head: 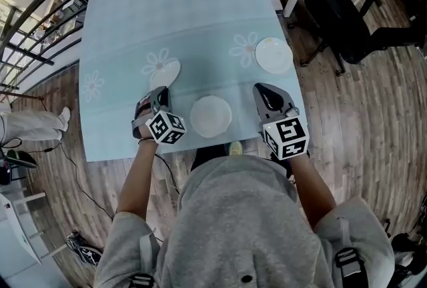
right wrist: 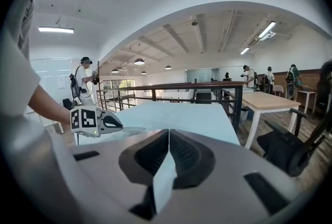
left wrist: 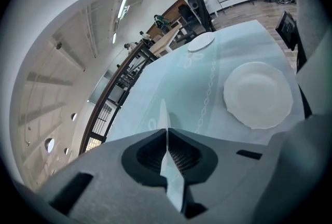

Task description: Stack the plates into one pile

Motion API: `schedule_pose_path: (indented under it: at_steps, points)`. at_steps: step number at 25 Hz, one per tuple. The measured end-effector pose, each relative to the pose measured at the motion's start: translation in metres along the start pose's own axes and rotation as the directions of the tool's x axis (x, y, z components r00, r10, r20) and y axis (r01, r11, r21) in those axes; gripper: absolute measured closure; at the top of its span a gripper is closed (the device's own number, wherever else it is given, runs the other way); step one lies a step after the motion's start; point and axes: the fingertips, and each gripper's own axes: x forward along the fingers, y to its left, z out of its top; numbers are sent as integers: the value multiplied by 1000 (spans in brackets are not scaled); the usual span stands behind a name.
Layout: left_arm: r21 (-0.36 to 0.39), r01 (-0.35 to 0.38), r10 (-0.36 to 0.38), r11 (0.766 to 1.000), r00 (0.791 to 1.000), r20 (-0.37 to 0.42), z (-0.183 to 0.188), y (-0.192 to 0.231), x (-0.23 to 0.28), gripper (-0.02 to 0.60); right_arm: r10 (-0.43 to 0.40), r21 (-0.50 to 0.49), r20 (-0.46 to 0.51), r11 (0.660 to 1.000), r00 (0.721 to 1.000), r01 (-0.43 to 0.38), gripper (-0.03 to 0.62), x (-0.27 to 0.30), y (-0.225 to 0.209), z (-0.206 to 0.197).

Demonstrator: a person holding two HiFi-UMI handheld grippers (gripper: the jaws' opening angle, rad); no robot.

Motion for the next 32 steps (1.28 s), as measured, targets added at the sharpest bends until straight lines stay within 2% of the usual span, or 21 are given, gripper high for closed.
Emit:
schedule_pose_path:
  at_steps: [5, 15, 19, 32]
  points:
    - [-36, -29, 30, 999, 999, 11, 6, -3, -18, 555, 4, -7, 13, 1000, 1000, -4, 566, -19, 2, -6]
    - [-21, -61, 62, 998, 996, 57, 26, -15, -57, 555, 17, -14, 23, 1000, 1000, -17, 566, -44, 7, -10]
    - [0, -50, 49, 999, 993, 103, 43, -26, -71, 555, 12, -9, 16, 1000, 1000, -12, 566, -51, 8, -14]
    - [41, -23, 15, 999, 985, 171, 63, -63, -96, 555, -12, 18, 4, 1000, 1000, 12, 566, -73, 20, -30]
